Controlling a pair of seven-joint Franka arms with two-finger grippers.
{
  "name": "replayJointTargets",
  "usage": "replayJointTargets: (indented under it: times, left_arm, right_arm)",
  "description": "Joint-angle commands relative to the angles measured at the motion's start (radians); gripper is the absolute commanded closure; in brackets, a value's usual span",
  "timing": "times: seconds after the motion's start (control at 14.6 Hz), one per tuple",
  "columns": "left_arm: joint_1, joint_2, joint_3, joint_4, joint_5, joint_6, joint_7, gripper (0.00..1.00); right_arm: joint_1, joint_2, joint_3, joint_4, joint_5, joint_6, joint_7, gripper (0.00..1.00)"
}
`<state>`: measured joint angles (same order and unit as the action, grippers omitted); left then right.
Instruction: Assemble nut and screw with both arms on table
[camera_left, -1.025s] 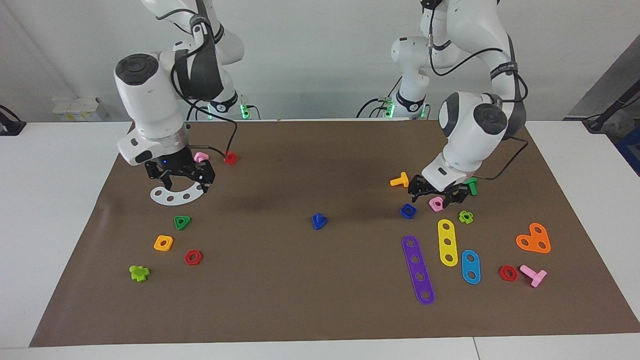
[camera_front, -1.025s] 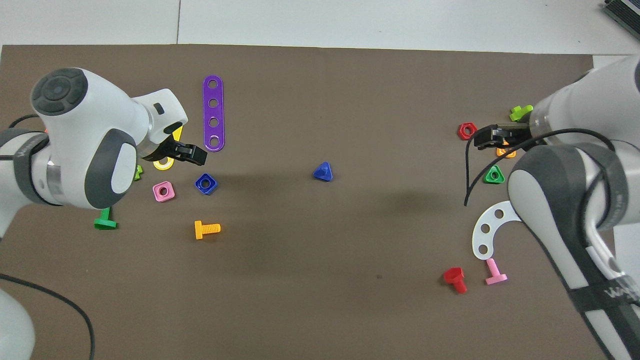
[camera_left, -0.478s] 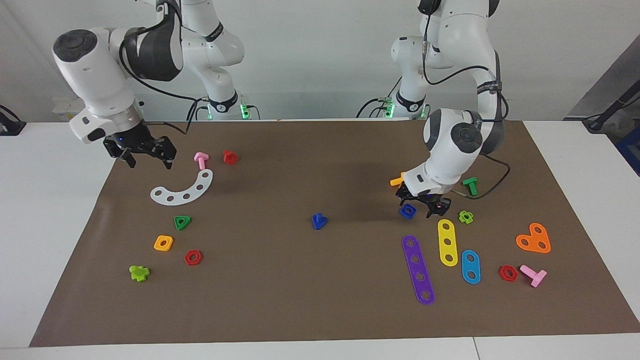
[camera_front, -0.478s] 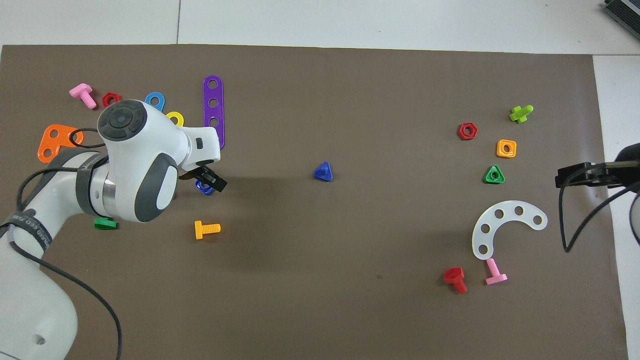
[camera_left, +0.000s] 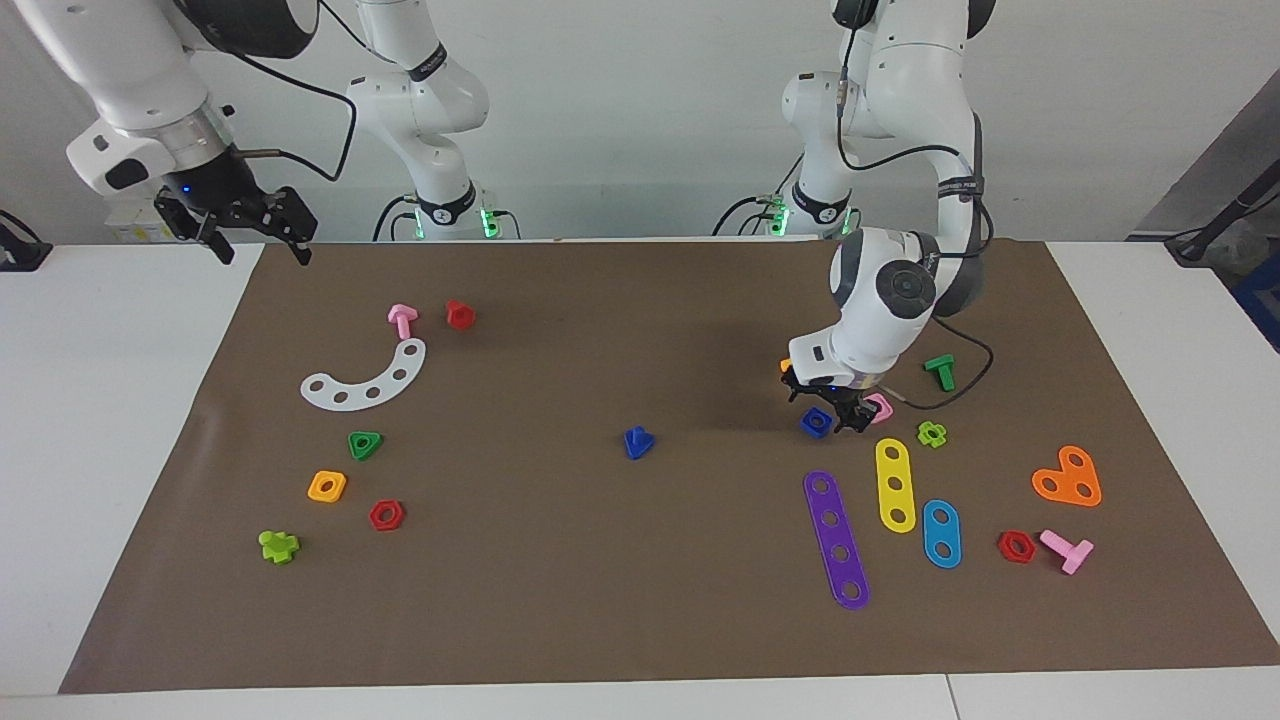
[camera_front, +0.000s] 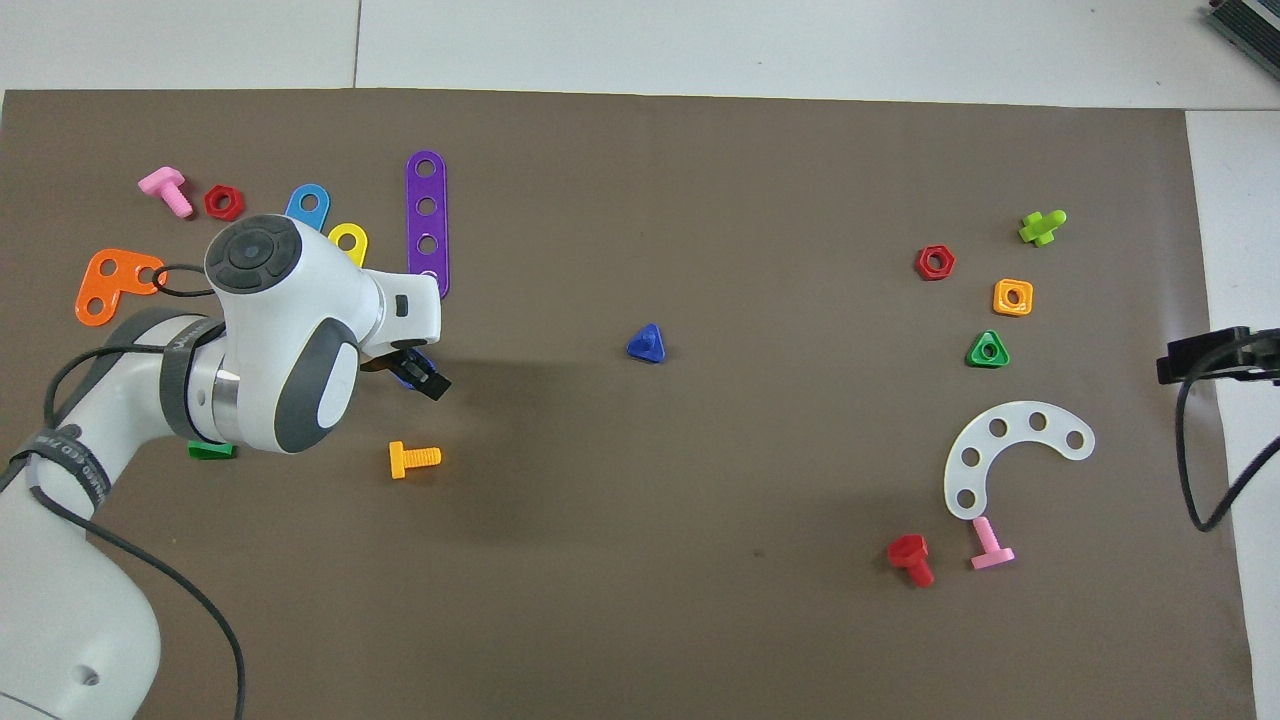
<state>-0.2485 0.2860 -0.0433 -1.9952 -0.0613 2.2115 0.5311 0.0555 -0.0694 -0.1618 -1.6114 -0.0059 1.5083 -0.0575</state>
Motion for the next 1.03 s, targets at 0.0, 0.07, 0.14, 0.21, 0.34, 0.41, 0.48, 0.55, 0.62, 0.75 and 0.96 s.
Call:
replayJointTargets:
  times: [0.0,0.07,0.14,0.21,0.34,0.41,0.48,0.55,0.62,0.75,0.96]
  left_arm:
    - [-0.014,-0.033,0.016,-0.063,-0.006,0.05,0.044,0.1]
    - [-0.015,-0.033,0.016,-0.069,-0.006,0.048,0.052,0.1]
    - [-0.015,-0.034,0.016,-0.074,-0.005,0.05,0.053,0.1]
    - [-0.02,-0.034,0.016,-0.079,-0.005,0.05,0.053,0.1]
    - [-0.028,-0.034,0.016,-0.08,0.015,0.05,0.053,0.1]
    - [-0.028,-0.034,0.016,-0.08,0.024,0.05,0.053,0.1]
    - [-0.028,-0.036,0.016,-0.085,0.027,0.05,0.053,0.11]
    - [-0.029,-0.037,0.016,-0.088,0.035,0.051,0.053,0.11]
    - [-0.032,-0.037,0.016,-0.094,0.047,0.053,0.053,0.12]
    - [-0.041,-0.041,0.017,-0.111,0.052,0.074,0.053,0.12]
    - [-0.041,-0.042,0.017,-0.116,0.052,0.083,0.053,0.13]
  right_arm:
    - [0.001,0.039,0.011,0.012,0.018,-0.008,0.03,0.0]
    - [0.0,0.025,0.011,-0.01,0.018,-0.007,0.031,0.0]
    - [-0.005,0.025,0.011,-0.01,0.02,-0.007,0.03,0.0]
    - [-0.002,0.025,0.011,-0.01,0.018,-0.007,0.022,0.0]
    - [0.001,0.028,0.016,-0.008,0.012,0.01,-0.005,0.0]
    - [0.003,0.029,0.018,-0.005,0.0,0.019,-0.031,0.0]
    - [0.003,0.033,0.019,0.004,0.0,0.021,-0.048,0.0]
    - [0.003,0.037,0.019,0.017,-0.002,0.021,-0.053,0.0]
    - [0.003,0.039,0.019,0.024,0.0,0.021,-0.053,0.0]
    - [0.012,0.037,0.019,0.019,0.013,0.02,-0.041,0.0]
    - [0.001,0.031,0.018,0.008,0.017,0.01,-0.047,0.0]
